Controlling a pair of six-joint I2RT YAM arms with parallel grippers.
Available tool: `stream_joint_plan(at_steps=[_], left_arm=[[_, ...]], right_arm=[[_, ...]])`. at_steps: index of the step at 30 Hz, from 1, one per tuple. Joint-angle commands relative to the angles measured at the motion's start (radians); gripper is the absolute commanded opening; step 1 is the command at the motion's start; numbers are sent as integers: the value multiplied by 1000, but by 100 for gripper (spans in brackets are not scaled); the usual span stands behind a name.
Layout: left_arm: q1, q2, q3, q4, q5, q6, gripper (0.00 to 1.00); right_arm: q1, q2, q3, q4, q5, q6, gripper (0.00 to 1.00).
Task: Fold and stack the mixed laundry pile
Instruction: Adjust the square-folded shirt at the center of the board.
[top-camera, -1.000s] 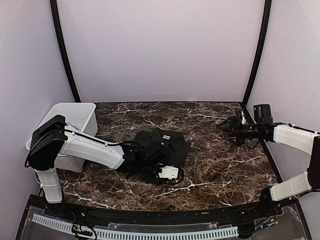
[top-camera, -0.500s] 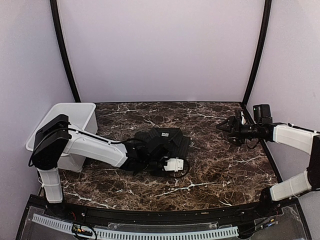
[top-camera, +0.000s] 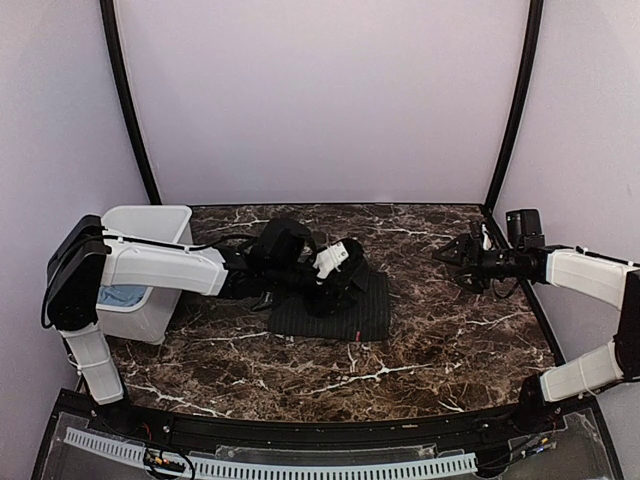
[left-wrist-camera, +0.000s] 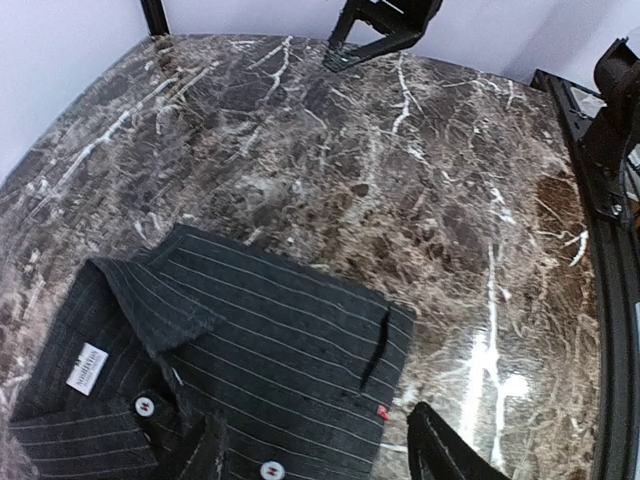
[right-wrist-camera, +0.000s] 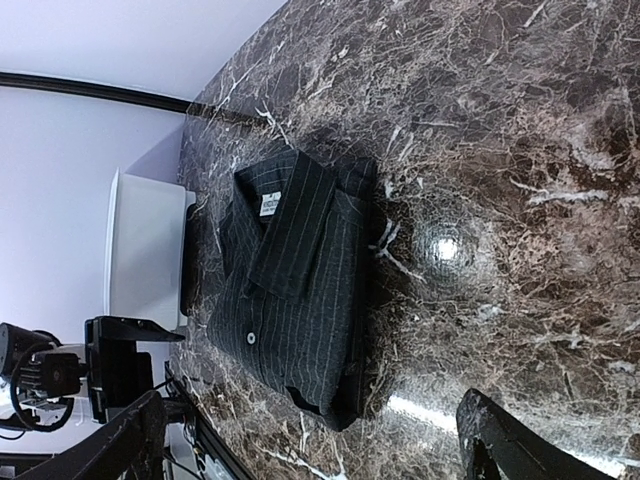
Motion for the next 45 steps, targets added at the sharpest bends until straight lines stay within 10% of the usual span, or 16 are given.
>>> stream_joint_plan(at_steps=[1, 15, 27, 45], left_arm=[[-1, -106, -63, -14, 51, -93, 63], [136, -32, -69, -205, -220, -554, 55], [332, -42, -59, -230, -189, -616, 38], [390, 141, 99, -229, -57, -628, 48]], right_arm=[[6, -18, 2, -18, 1, -28, 97], [230, 114, 48, 43, 88, -29, 76], [249, 414, 195, 119, 119, -82, 44], [287, 691, 437, 54, 88, -130, 48]])
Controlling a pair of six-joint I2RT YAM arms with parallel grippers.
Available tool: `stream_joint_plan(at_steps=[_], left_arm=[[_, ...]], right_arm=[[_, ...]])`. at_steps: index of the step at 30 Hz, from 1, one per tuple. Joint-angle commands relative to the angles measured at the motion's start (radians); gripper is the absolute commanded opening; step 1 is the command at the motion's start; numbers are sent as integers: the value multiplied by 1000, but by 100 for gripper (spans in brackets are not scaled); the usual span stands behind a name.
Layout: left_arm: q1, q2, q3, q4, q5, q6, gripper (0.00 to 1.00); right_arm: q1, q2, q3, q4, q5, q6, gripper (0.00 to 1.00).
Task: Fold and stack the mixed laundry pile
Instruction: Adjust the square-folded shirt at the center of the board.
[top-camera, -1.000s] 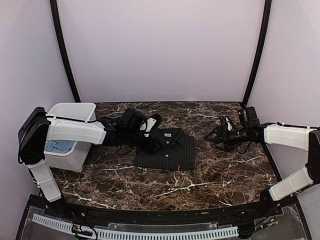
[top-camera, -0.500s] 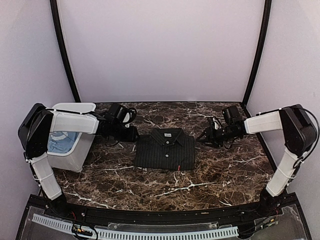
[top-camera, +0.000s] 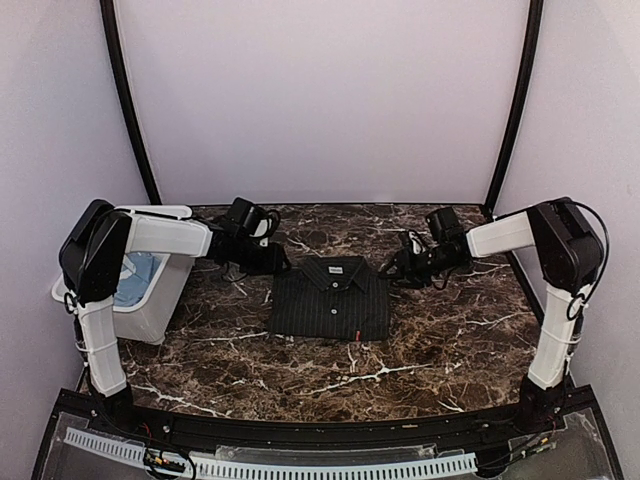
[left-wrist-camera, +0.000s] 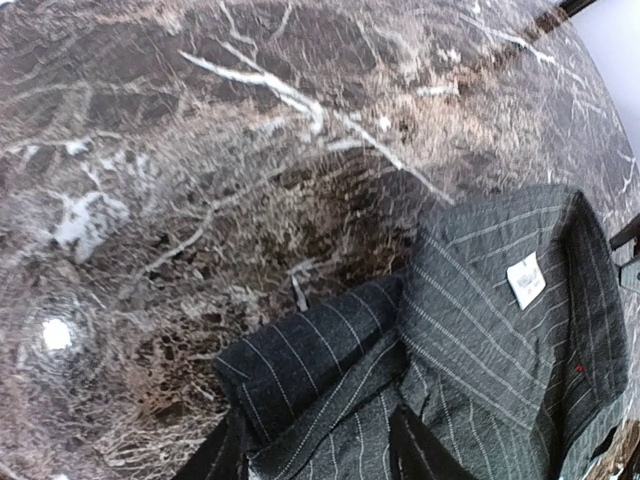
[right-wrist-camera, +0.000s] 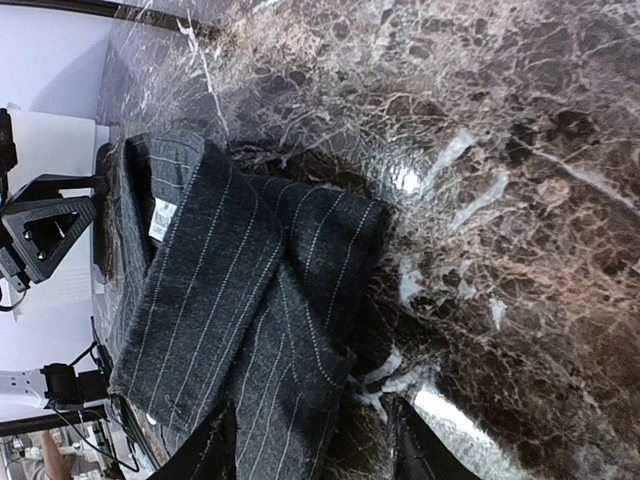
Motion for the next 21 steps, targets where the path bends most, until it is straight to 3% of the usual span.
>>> stream_joint_plan(at_steps=[1, 3, 5, 11, 13, 18, 21], left_arm=[[3, 5, 6, -5, 66, -5, 50], [0, 12, 0, 5, 83, 7, 47], [0, 18, -1, 6, 75, 9, 33], [3, 8, 16, -1, 20, 10, 4], [5, -8, 19, -4, -16, 18, 0], [14, -54, 14, -19, -99, 37, 0], [28, -53, 10, -29, -76, 25, 1]], right_arm=[[29, 56, 52, -5, -23, -24, 47], [35, 76, 69, -5, -21, -26, 41], [36, 91, 81, -8, -20, -27, 33], [37, 95, 110, -39, -1, -45, 6], [37, 83, 122, -64, 15, -62, 0], [36, 58, 149, -100, 42, -103, 0], [37, 74, 166, -112, 38, -114, 0]])
